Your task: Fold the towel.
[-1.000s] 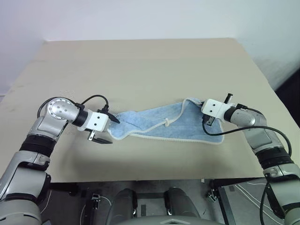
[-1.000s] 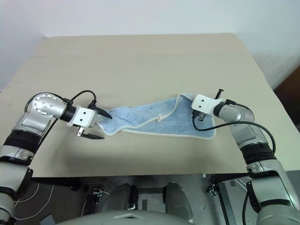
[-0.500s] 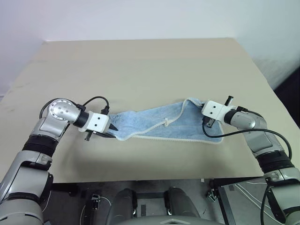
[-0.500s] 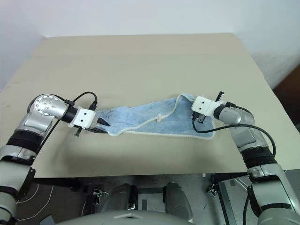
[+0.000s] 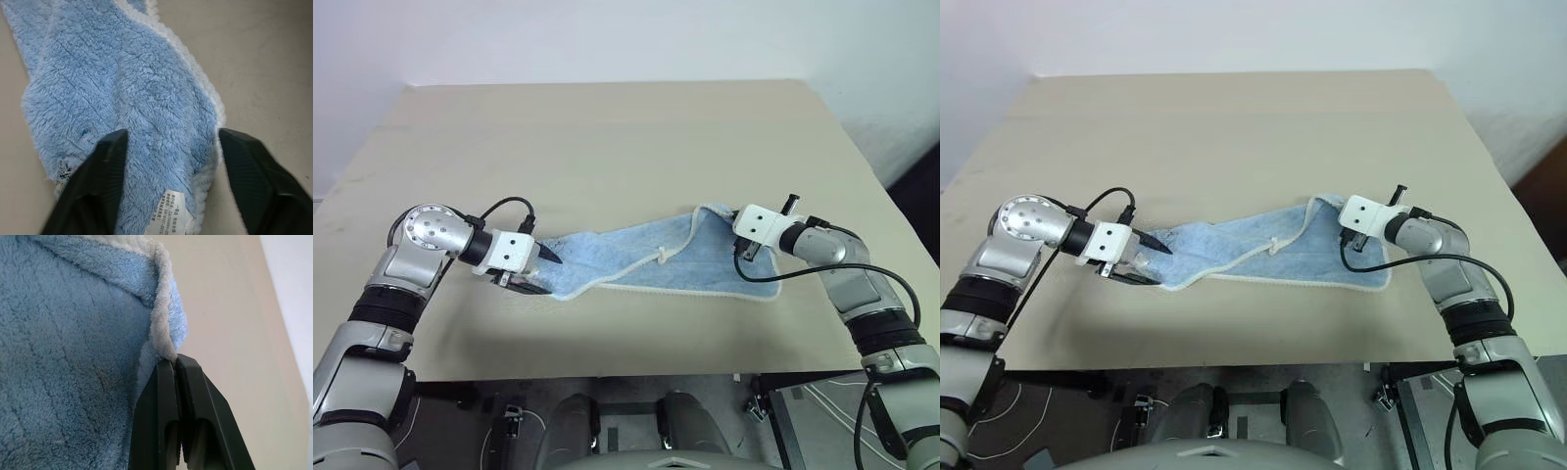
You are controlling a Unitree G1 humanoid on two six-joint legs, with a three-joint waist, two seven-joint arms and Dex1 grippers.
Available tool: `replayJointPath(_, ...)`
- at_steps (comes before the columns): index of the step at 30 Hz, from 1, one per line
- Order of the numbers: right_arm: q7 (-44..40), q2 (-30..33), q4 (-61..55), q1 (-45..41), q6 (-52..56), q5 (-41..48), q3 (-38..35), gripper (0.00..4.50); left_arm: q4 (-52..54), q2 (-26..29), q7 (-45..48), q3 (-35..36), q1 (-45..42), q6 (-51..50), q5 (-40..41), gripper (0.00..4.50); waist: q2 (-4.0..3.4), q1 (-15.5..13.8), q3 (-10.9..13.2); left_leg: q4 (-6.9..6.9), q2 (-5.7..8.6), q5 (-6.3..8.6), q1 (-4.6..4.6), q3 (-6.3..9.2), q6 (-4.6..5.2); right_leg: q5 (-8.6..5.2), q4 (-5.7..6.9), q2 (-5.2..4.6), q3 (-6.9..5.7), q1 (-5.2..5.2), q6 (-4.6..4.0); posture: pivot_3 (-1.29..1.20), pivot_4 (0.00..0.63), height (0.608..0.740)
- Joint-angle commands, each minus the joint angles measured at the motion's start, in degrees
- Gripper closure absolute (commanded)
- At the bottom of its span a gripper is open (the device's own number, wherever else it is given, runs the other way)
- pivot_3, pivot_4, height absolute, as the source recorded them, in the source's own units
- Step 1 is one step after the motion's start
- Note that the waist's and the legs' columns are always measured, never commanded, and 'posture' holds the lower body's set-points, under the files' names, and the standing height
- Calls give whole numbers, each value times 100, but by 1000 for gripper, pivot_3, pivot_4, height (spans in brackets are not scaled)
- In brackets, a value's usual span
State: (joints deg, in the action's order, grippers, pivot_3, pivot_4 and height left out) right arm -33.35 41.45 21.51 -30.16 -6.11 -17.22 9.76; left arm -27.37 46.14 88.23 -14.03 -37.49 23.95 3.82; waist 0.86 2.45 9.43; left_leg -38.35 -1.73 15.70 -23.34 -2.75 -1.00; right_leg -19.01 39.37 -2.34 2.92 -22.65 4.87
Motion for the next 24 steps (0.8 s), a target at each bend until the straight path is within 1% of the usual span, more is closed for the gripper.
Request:
replayJointPath(1, 69, -22, -68, -100, -74, 14, -84, 4500, 153, 22, -4, 119, 16, 124, 130, 1125, 0, 2, 0, 0, 0, 0, 0, 0, 0, 0, 0, 0, 0, 0, 0, 0, 150, 740)
replayJointPath(5, 66, -14, -109, -63, -57, 19, -91, 4500, 581, 18, 207, 49, 178, -93, 336, 1125, 0, 10, 0, 0, 0, 0, 0, 0, 0, 0, 0, 0, 0, 0, 0, 0, 150, 740)
replayJointPath(8, 64, -9, -136, -51, -39, 18, -96, 4500, 755, 71, 345, -13, 264, -211, 335, 1125, 0, 7, 0, 0, -1, 0, 0, 0, 0, 0, 1, -1, 1, 0, 0, 0, 150, 740)
replayJointPath(16, 64, 29, -149, -7, -31, 26, -124, 4500, 1051, 534, 427, -505, 303, -633, 557, 1125, 0, 7, 0, 0, -1, 0, 0, 0, 0, 0, 1, 2, 1, 0, 0, 0, 150, 740)
replayJointPath(20, 69, 33, -185, 23, -13, 30, -136, 4500, 828, 451, 418, -525, 268, -419, 177, 1125, 0, 5, 0, 0, 0, 0, 0, 0, 0, 0, 1, 2, 1, 0, 0, 0, 150, 740)
replayJointPath(24, 75, 21, -174, 14, -12, 31, -133, 4500, 519, 266, 151, -598, 192, -99, -257, 1125, -1, -6, 0, 0, 0, 0, 1, 0, 0, 0, 1, 3, 1, 0, 0, 0, 150, 740)
